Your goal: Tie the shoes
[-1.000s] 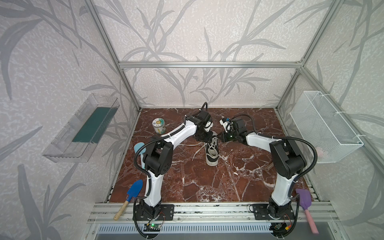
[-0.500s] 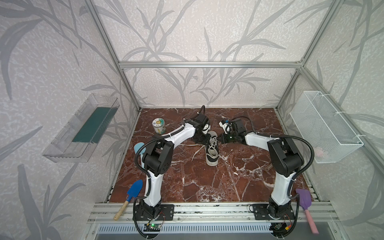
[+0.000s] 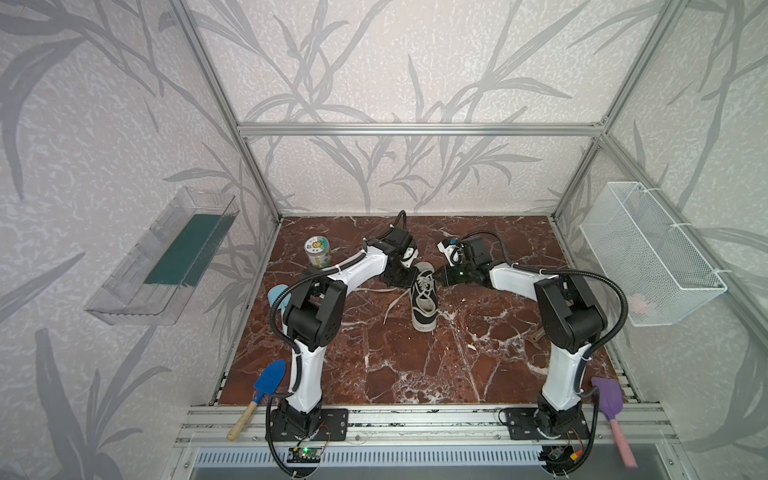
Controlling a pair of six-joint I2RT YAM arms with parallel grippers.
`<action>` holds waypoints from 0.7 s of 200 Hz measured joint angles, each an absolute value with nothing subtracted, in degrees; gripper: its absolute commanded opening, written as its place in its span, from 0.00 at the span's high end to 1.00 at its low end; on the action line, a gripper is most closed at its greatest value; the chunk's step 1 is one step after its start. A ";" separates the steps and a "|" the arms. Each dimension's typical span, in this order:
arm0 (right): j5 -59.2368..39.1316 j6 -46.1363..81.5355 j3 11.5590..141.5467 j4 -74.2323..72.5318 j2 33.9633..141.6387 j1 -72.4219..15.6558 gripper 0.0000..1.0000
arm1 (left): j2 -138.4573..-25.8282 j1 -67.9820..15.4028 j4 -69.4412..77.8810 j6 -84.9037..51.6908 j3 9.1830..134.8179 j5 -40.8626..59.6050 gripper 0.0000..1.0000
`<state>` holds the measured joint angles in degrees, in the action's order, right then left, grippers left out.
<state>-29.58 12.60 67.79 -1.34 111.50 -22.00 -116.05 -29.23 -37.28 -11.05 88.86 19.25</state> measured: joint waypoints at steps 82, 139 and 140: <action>-29.61 12.64 68.62 -0.97 111.72 -22.00 0.98 | -110.69 -29.26 -38.57 -11.16 85.32 19.14 1.00; -31.07 12.64 68.66 -0.84 111.77 -22.13 0.90 | -106.02 -31.20 -37.01 -12.45 79.35 17.54 1.00; -31.05 12.69 68.66 -0.82 111.77 -22.13 0.90 | -105.93 -31.22 -36.99 -12.49 79.29 17.54 1.00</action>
